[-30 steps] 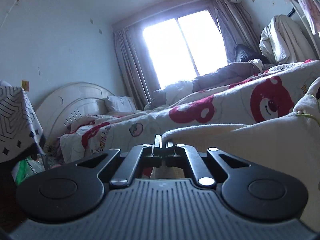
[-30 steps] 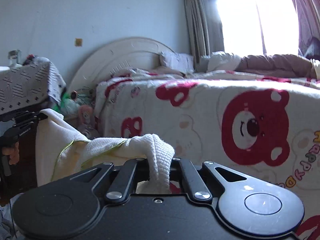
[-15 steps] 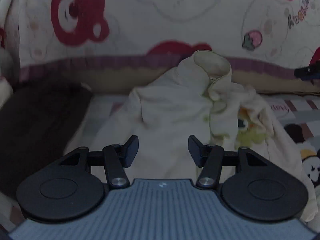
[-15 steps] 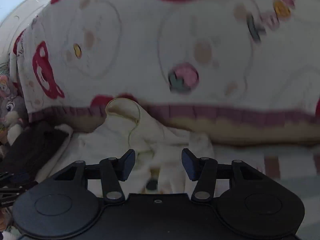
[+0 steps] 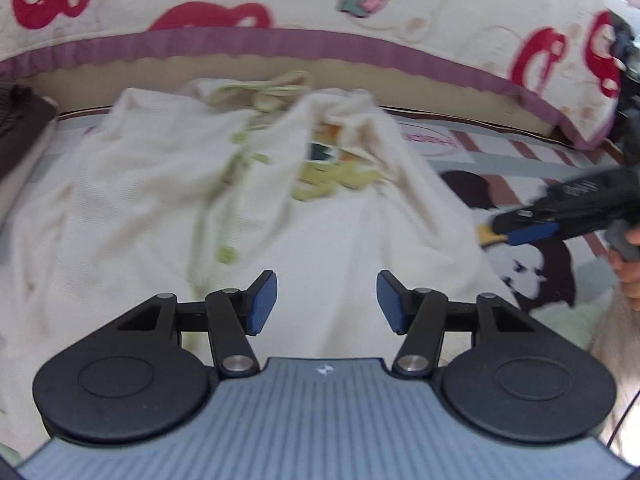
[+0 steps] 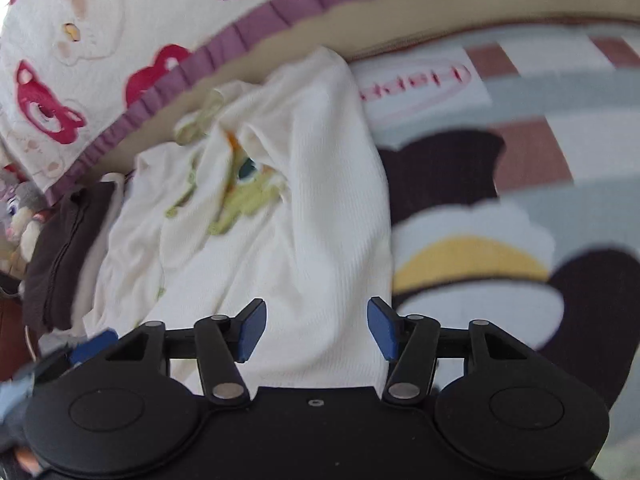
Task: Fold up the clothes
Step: 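Grasp the cream garment's hem with the right gripper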
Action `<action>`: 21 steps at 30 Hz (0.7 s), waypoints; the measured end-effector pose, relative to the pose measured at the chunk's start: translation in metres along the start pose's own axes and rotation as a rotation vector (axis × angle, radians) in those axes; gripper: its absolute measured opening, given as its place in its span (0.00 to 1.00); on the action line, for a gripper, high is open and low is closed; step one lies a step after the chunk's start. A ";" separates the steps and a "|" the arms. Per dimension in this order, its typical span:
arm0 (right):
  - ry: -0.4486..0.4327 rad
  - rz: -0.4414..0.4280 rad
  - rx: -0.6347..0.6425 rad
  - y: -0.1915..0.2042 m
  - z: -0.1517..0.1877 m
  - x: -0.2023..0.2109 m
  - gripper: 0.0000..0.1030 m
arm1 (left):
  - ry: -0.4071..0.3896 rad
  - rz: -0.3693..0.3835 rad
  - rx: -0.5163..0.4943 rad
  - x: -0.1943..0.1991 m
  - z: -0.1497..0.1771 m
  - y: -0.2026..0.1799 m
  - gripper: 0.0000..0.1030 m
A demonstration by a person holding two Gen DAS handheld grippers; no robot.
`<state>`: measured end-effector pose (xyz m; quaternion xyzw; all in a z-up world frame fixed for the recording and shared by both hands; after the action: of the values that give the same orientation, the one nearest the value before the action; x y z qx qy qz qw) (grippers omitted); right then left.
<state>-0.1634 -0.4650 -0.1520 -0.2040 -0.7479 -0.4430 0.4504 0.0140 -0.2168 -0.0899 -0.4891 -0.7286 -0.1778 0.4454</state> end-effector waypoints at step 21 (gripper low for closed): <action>-0.572 0.533 0.334 0.026 -0.103 0.087 0.05 | 0.168 -0.228 -0.072 -0.025 -0.009 -0.045 0.49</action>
<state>-0.1387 -0.5471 -0.0444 -0.4289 -0.8254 -0.1093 0.3504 -0.0179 -0.2574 -0.0978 -0.4022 -0.7326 -0.2938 0.4640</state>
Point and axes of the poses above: each gripper's, at about its wrist camera, not at the fingertips, and x roughly against the way its jaws point, y to its left, z to its underside, the point moved 4 cm from there along -x, roughly the way its jaws point, and after that the axes turned 11 degrees about y, right-handed, at the moved point
